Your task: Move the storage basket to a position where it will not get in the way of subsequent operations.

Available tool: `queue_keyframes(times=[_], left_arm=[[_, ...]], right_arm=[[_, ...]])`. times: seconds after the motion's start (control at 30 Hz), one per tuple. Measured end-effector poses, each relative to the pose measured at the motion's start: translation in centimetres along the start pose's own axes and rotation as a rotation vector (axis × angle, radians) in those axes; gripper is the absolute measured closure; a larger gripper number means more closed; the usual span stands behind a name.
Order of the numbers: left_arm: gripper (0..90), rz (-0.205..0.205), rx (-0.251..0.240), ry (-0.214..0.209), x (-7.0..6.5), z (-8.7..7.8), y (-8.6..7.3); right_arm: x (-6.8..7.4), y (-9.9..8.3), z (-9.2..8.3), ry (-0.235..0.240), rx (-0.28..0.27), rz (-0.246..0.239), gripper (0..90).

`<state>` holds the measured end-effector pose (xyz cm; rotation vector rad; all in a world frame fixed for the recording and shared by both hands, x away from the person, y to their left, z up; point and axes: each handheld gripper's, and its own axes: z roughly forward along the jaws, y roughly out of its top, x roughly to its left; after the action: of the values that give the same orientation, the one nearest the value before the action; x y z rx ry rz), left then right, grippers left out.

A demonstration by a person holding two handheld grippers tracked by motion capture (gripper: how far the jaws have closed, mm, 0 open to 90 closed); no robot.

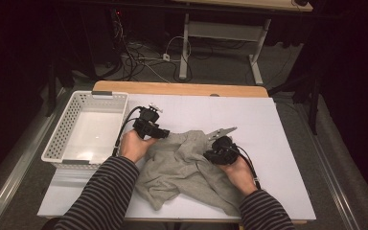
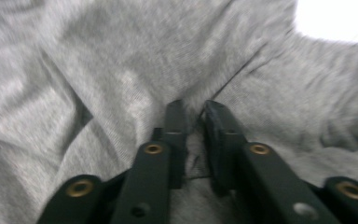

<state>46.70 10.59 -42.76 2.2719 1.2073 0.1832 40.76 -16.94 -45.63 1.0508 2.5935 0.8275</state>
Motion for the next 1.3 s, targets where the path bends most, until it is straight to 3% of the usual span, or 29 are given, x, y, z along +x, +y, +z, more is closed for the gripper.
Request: queue_keyframes(times=[0.17,0.3,0.43,0.53,0.63,0.7,0.73,0.87,1.07,1.3], left_arm=[[43.3,-0.017,0.023,-0.021,0.2,1.2,0.2],[41.8,-0.032,0.058,-0.051,0.6,1.7,0.0],[42.4,-0.010,0.094,-0.045,0.2,2.0,-0.1],[43.1,0.011,0.119,-0.040,-0.3,2.5,-0.2],[44.5,0.031,0.130,-0.035,-0.7,2.5,-0.3],[47.0,0.033,0.134,-0.042,-0.7,2.5,-0.3],[51.2,0.032,0.138,-0.059,-0.7,2.6,-0.4],[63.6,0.054,0.145,-0.062,-0.8,2.6,-0.3],[78.0,0.056,0.110,-0.073,-0.4,2.0,-0.1],[79.8,0.033,0.038,-0.030,0.8,0.5,1.3]], right_arm=[[-1.7,0.9,-2.0,-0.040,-0.098,0.051,69.8],[-3.7,1.8,-3.1,-0.107,-0.118,0.095,62.8],[-5.5,2.0,-2.9,-0.203,-0.090,0.131,55.0],[-6.5,1.6,-2.1,-0.229,-0.041,0.179,52.5],[-6.9,1.4,-1.2,-0.186,0.007,0.204,55.9],[-6.8,1.4,-0.5,-0.158,0.040,0.196,60.9],[-6.7,1.4,-0.2,-0.157,0.057,0.189,65.3],[-6.6,1.4,0.0,-0.133,0.070,0.177,77.4],[-6.5,1.7,-0.4,-0.142,0.038,0.162,79.4],[-7.3,2.7,-1.2,-0.144,-0.024,0.165,79.3]])
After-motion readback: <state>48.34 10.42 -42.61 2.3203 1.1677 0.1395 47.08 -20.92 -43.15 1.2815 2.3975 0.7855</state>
